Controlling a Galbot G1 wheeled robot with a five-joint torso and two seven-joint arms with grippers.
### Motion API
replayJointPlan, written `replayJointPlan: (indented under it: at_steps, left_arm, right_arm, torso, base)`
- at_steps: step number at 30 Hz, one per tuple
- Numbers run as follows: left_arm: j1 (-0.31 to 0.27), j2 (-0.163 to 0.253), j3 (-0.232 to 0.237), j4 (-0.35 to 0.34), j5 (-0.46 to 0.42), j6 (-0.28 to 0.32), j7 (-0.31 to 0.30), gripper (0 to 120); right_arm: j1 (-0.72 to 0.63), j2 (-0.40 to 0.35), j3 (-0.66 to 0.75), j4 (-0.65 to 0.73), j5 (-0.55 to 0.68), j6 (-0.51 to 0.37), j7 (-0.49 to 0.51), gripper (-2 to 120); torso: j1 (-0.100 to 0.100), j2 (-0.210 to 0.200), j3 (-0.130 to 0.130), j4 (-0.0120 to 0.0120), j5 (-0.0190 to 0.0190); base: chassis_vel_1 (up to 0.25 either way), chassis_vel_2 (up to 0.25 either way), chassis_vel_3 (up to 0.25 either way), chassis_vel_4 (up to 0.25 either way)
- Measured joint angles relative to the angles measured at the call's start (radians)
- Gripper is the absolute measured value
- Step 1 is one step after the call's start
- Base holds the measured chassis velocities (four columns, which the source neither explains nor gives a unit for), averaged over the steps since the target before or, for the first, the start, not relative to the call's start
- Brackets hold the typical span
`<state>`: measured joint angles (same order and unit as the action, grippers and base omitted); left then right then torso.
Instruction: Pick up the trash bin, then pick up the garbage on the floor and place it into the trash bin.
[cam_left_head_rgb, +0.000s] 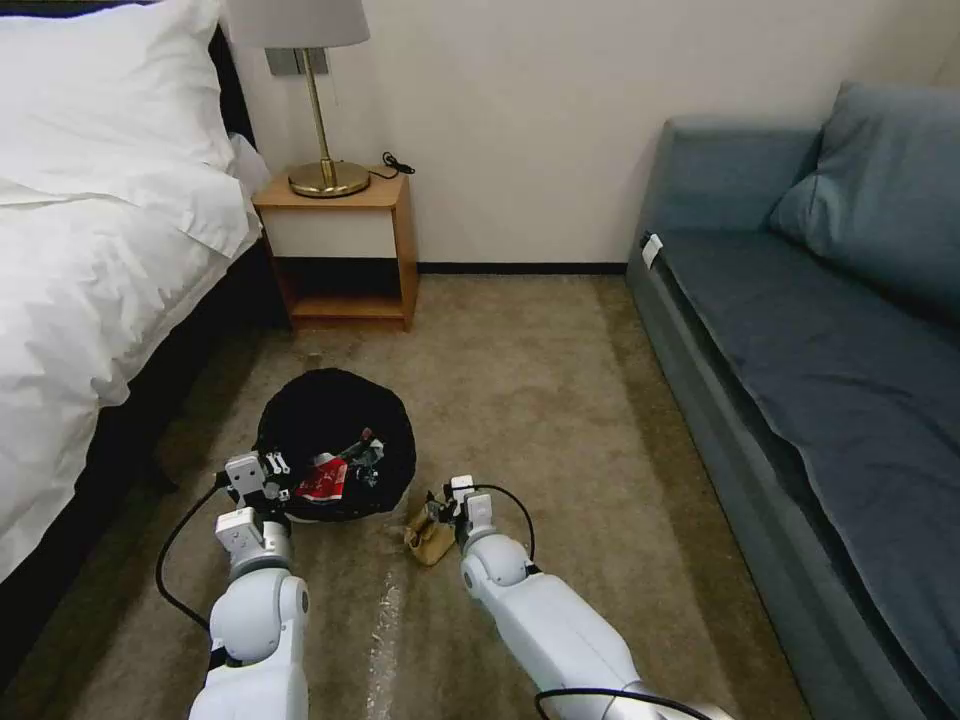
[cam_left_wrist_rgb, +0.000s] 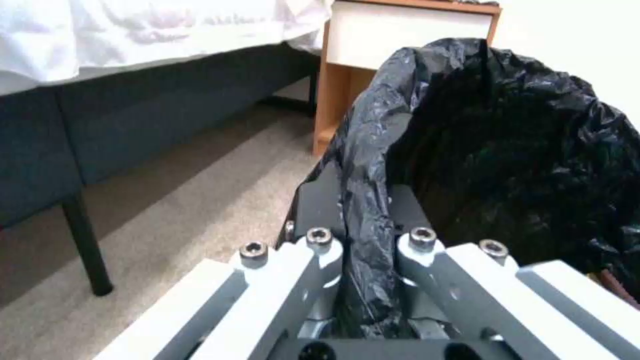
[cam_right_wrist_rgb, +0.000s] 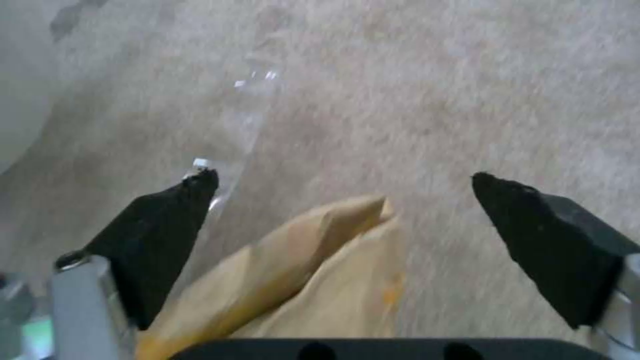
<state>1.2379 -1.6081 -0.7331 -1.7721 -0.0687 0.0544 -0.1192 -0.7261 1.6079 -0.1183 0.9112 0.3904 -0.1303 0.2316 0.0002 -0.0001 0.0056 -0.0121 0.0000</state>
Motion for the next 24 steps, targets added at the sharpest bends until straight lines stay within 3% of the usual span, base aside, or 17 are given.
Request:
replayJointPlan:
  at_steps: [16,24]
  left_arm:
    - [-0.009,0.0,-0.001,0.003,0.004,-0.002,0.005,4]
    - [0.004,0.0,-0.011,-0.007,0.006,-0.009,0.006,4]
  right_arm:
    - [-0.001,0.0,0.002,-0.023,0.0,0.015,-0.037,100]
    - [-0.003,0.0,-0.012,-0.069,-0.063,0.118,-0.161,100]
  torso:
    - [0.0,0.0,0.0,0.0,0.0]
    - [0.0,0.0,0.0,-0.0001,0.0]
  base:
    - [0.0,0.0,0.0,0.0]
    - [0.0,0.0,0.0,0.0]
